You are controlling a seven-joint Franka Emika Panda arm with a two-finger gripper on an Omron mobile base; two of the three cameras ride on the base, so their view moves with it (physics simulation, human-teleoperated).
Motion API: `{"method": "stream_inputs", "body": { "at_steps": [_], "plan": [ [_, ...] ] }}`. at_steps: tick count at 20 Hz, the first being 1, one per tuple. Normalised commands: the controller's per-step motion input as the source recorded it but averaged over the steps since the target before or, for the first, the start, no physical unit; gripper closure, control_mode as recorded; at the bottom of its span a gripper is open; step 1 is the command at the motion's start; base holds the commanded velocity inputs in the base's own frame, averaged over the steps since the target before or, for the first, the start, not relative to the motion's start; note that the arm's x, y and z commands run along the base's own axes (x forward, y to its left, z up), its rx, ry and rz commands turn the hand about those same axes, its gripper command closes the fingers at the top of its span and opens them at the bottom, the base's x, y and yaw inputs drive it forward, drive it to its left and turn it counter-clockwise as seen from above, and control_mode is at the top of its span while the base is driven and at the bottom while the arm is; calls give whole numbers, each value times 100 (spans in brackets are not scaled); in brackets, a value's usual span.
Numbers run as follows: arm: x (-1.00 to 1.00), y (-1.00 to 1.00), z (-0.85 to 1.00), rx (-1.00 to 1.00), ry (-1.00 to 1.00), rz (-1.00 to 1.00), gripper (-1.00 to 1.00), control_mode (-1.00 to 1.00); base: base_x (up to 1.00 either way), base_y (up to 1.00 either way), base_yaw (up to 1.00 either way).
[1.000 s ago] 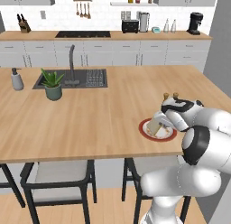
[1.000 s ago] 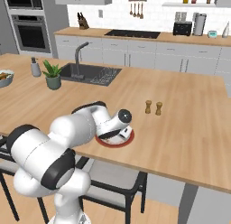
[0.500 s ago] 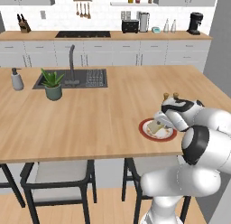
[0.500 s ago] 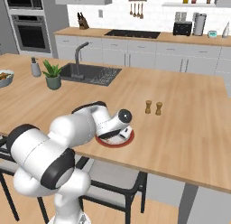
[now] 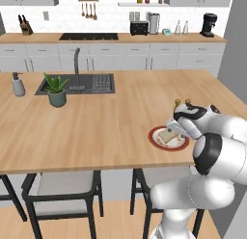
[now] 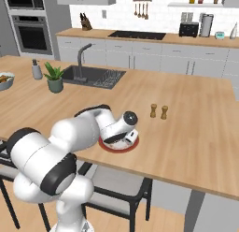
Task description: Start the toaster. Once the lever pops up, take the bread to the plate on the dining counter.
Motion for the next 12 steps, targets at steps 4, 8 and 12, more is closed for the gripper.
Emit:
{"method": "stream_inputs", "body": {
  "at_steps": [4, 8, 12],
  "plan": [
    [-14, -21, 43, -13, 17, -10, -100, -100, 0, 0, 0],
    [-17, 0, 44, -17, 19, -16, -100, -100, 0, 0, 0],
    [-31, 18, 23, -16, 7, -5, -100, -100, 0, 0, 0]
  ]
}}
